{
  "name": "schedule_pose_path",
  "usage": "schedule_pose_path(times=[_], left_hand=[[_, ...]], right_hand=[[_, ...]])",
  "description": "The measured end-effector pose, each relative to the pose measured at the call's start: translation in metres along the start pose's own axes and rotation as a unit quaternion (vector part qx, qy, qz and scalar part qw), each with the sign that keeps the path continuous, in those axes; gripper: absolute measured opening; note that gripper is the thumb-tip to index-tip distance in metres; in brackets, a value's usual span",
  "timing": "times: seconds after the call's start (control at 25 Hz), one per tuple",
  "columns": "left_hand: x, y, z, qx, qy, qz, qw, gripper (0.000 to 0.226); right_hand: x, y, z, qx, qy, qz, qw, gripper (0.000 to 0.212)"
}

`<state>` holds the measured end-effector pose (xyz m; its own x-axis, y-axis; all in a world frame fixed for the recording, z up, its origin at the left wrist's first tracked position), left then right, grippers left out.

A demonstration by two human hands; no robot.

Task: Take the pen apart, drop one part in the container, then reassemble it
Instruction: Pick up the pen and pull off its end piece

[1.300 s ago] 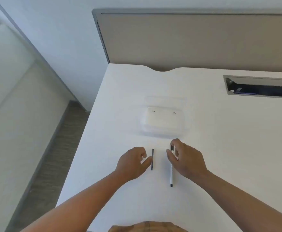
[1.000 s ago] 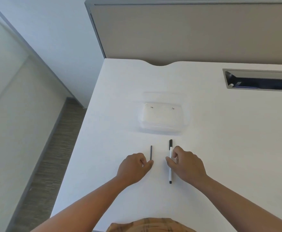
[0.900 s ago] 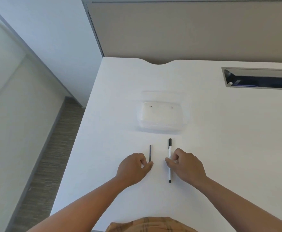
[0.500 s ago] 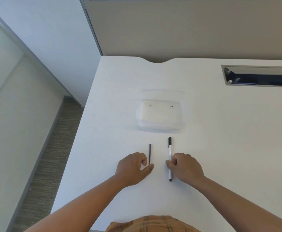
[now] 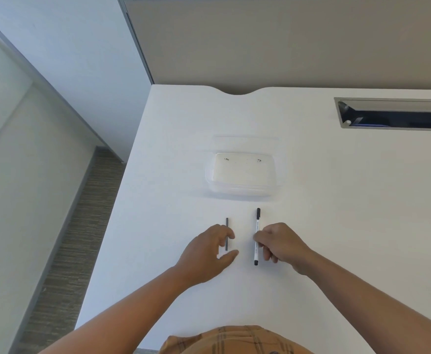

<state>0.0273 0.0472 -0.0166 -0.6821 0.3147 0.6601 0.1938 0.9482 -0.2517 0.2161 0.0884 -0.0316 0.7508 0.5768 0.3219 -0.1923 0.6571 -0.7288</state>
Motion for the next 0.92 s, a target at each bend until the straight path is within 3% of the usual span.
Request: schedule_pose_path(times=[0.2, 0.36, 0.48, 0.8, 0.92], left_hand=[[0.003, 0.002, -0.047, -0.12, 0.008, 0.017, 0.993, 0.051], [0.005, 0.006, -0.052, -0.096, -0.004, 0.017, 0.995, 0.054], [0.006, 0.007, -0.055, -0.089, -0.001, 0.004, 0.996, 0.047], [0.018, -0.002, -0.093, -0.288, 0.002, -0.109, 0.952, 0.012], [0.024, -0.001, -0.09, -0.275, -0.016, -0.137, 0.951, 0.013]], right_hand=[[-0.003, -0.011, 0.015, -0.035, 0.104, 0.056, 0.992, 0.028], [-0.001, -0.019, 0.019, -0.072, 0.149, 0.064, 0.984, 0.035], [-0.001, -0.023, 0.02, -0.084, 0.167, 0.066, 0.98, 0.03], [-0.005, -0.025, 0.018, -0.106, 0.233, 0.059, 0.965, 0.026], [-0.003, -0.027, 0.02, -0.089, 0.227, 0.045, 0.969, 0.029]])
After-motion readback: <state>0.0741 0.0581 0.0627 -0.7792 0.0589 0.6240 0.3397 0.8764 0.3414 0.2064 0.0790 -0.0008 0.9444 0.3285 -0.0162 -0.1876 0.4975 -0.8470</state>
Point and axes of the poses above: each hand's wrist, its own y-axis towards the middle knuckle, its own x-axis out of the back of the hand, z = x × y, the point moved 7 cm from there along y, towards the middle knuckle, and after that the axes turned 3 degrees about -y, right-handed, at the moved point
